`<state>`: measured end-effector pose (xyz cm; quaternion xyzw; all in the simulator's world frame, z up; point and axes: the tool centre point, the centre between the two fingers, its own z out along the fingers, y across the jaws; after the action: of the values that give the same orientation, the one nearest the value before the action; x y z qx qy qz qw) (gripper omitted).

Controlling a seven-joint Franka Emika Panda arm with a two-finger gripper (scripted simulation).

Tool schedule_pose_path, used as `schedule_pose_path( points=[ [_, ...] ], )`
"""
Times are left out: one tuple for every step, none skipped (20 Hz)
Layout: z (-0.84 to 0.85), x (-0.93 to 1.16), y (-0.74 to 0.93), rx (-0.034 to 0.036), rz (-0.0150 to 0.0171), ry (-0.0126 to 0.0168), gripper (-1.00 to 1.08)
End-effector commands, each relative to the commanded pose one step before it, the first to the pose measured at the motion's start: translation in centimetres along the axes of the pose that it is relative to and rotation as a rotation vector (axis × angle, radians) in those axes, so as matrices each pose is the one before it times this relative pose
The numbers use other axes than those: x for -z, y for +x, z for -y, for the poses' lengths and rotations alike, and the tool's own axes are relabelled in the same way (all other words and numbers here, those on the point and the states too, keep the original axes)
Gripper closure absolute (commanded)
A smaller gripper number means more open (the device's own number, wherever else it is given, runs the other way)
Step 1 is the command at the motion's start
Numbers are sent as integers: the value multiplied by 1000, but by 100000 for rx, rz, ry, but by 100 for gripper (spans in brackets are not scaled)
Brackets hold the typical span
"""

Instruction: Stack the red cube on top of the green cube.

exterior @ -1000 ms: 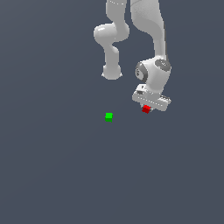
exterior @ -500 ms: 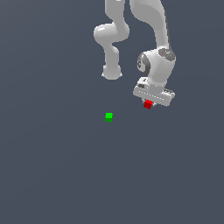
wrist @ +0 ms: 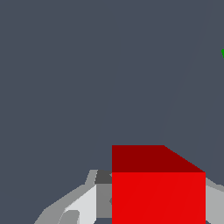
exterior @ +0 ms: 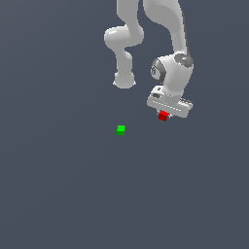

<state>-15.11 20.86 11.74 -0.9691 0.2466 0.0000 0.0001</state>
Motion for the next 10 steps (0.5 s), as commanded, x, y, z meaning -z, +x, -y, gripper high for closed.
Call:
schedule_pose_path(
  points=[
    [-714, -187, 509, -98, -29, 21, 108],
    [-396, -116, 267, 0, 0, 0, 108],
    [-445, -131, 301, 0, 0, 0, 108],
    [-494, -145, 335, 0, 0, 0, 108],
    [-541, -159, 368, 0, 0, 0, 108],
    [-588, -173, 401, 0, 0, 0, 108],
    [-638, -188, 439, -26, -29, -29, 108],
    [-677, -200, 465, 0, 0, 0, 108],
    [-719, -213, 496, 0, 0, 0, 108],
    [-760, -226, 527, 0, 0, 0, 108]
  ],
)
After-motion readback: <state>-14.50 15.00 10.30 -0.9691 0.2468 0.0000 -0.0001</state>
